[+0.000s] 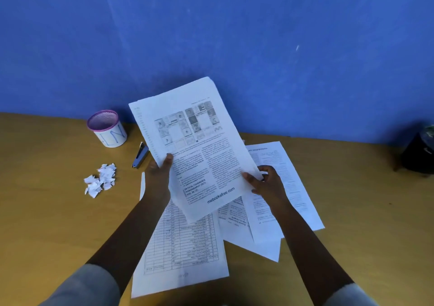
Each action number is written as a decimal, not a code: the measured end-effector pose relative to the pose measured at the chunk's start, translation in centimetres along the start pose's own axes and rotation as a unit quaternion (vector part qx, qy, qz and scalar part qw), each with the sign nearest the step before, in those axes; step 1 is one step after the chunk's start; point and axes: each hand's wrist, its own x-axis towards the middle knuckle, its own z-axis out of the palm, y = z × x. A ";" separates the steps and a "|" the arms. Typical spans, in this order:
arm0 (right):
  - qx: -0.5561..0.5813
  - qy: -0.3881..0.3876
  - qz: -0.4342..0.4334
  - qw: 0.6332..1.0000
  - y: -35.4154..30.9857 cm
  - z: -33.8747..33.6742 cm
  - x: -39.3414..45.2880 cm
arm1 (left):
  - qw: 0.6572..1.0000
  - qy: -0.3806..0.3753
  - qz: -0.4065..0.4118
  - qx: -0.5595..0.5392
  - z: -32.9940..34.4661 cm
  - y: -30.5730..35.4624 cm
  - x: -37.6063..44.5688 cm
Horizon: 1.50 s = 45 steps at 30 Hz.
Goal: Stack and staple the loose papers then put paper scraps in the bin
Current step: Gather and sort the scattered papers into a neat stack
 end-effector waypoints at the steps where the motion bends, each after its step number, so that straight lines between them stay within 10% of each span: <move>1: 0.025 -0.016 0.026 0.999 0.2 0.0 -0.1 | 1.000 0.004 -0.005 -0.003 0.0 -0.1 0.1; 12: 0.046 -0.007 0.058 0.997 1.6 -0.7 0.2 | 1.000 0.008 -0.020 -0.004 0.7 -0.1 -0.2; 25: -0.064 0.031 -0.007 0.997 2.3 -3.1 1.6 | 0.970 -0.155 -0.137 0.132 2.6 -3.8 -1.8; 31: -0.126 0.095 0.052 0.986 5.6 -6.4 1.9 | 0.869 -0.125 0.003 0.479 -1.1 -8.4 -3.6; 45: -0.202 0.160 0.140 0.956 8.7 -9.2 -0.4 | 0.757 -0.094 0.025 0.646 -7.9 -9.6 -3.1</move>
